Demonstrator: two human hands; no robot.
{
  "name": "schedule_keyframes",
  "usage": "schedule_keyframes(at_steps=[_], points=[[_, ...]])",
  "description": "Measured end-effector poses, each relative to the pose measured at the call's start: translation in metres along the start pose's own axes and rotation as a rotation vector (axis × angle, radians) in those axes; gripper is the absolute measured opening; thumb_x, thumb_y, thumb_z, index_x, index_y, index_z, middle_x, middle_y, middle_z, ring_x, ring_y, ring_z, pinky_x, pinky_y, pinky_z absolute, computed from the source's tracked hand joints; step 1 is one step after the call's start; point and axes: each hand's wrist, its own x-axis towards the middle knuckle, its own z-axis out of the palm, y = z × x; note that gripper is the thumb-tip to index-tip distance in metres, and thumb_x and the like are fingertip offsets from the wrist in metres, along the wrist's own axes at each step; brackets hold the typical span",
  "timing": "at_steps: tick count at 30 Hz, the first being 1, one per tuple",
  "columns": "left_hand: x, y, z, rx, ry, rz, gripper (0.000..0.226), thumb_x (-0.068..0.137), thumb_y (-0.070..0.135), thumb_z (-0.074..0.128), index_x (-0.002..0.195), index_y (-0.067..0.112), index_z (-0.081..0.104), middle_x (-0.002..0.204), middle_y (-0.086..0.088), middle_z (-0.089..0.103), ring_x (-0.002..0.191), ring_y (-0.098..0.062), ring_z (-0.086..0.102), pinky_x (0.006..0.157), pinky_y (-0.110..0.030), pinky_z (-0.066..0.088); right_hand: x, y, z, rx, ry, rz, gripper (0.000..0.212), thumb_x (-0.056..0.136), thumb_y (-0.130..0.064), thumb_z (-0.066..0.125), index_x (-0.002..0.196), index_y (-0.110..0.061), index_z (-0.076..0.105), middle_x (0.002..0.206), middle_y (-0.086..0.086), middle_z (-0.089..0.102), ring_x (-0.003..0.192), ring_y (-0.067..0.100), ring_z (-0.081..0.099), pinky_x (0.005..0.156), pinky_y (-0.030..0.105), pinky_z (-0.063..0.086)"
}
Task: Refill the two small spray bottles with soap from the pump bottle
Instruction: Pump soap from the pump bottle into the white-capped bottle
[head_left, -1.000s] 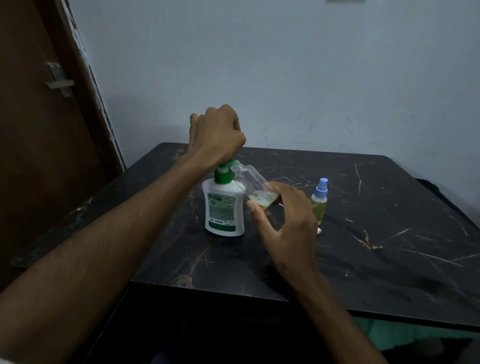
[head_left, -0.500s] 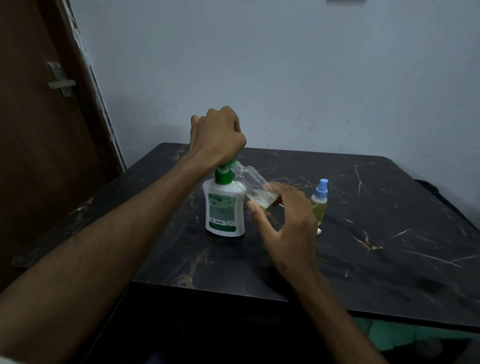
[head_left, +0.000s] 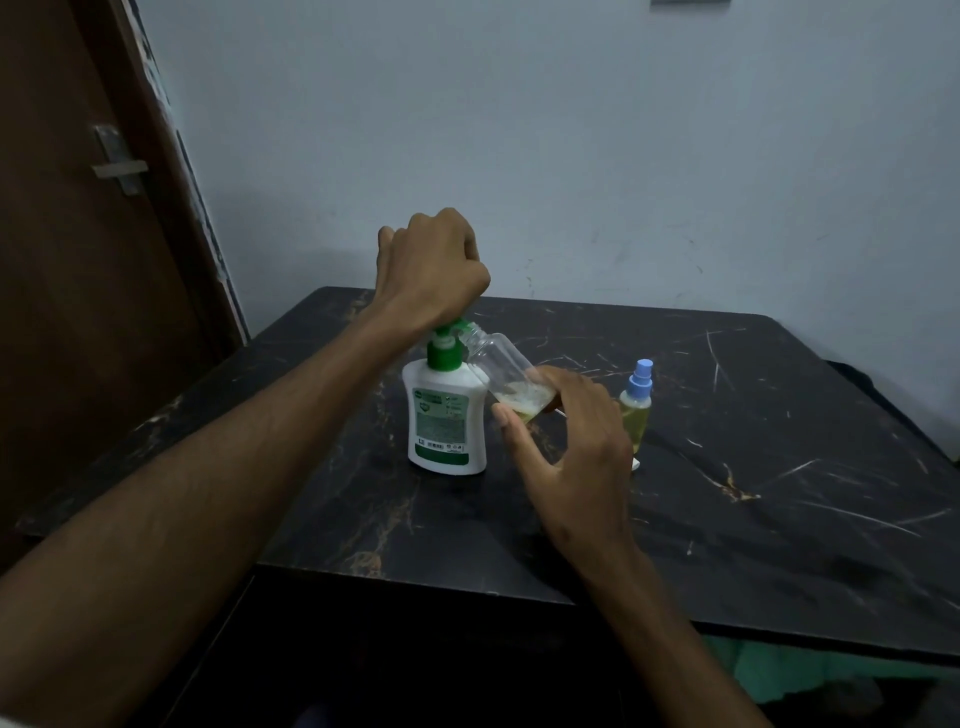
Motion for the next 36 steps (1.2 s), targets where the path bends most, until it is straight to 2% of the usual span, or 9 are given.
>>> schedule_keyframes(at_steps=[4,10,28,32,36], points=[[-0.0019,-0.003,0.0033,-0.028,0.0,-0.012,0.022,0.079,0.011,0.06,0.088,0.014,0.08,0.089,-0.001,0.078,0.082,-0.021,0.069,0.098,-0.055,0.054,0.0006,0.0001,0.0002,-0.013,-0.007,0.007,0.037,0.096,-0.045,0.07,0.12,-0.017,0.066,0.107,-0.008,0.065,0.096,0.011,0.058,0.085,0.042,0.051],[0.0001,0.0016,0.0,0.007,0.003,-0.003,0.023,0.073,0.014,0.058,0.084,0.016,0.079,0.085,0.0,0.077,0.08,-0.022,0.067,0.098,-0.052,0.053,-0.0003,-0.0008,-0.0012,-0.005,-0.005,0.004,0.036,0.096,-0.045,0.069,0.119,-0.017,0.066,0.105,-0.008,0.065,0.095,0.012,0.059,0.084,0.042,0.051],[-0.0012,-0.0024,0.005,0.015,-0.003,0.0,0.019,0.08,0.011,0.063,0.088,0.015,0.08,0.088,-0.002,0.076,0.082,-0.022,0.067,0.098,-0.055,0.054,-0.0005,0.0018,0.0012,-0.019,-0.042,0.018,0.037,0.097,-0.048,0.068,0.122,-0.021,0.064,0.11,-0.01,0.063,0.097,0.01,0.059,0.086,0.041,0.05],[0.0007,0.0026,0.0016,0.038,-0.002,0.019,0.019,0.077,0.011,0.063,0.087,0.015,0.079,0.087,-0.001,0.076,0.081,-0.022,0.066,0.1,-0.051,0.051,-0.0009,0.0029,0.0021,-0.026,-0.033,0.012,0.038,0.095,-0.045,0.072,0.123,-0.02,0.065,0.109,-0.01,0.064,0.097,0.01,0.059,0.086,0.041,0.051],[-0.0003,-0.0009,0.0045,0.028,-0.014,0.014,0.02,0.078,0.011,0.063,0.088,0.015,0.08,0.088,-0.002,0.077,0.082,-0.022,0.068,0.098,-0.054,0.053,-0.0003,0.0039,0.0028,-0.039,-0.035,-0.001,0.038,0.095,-0.044,0.074,0.122,-0.019,0.065,0.107,-0.009,0.065,0.094,0.012,0.059,0.084,0.042,0.05]])
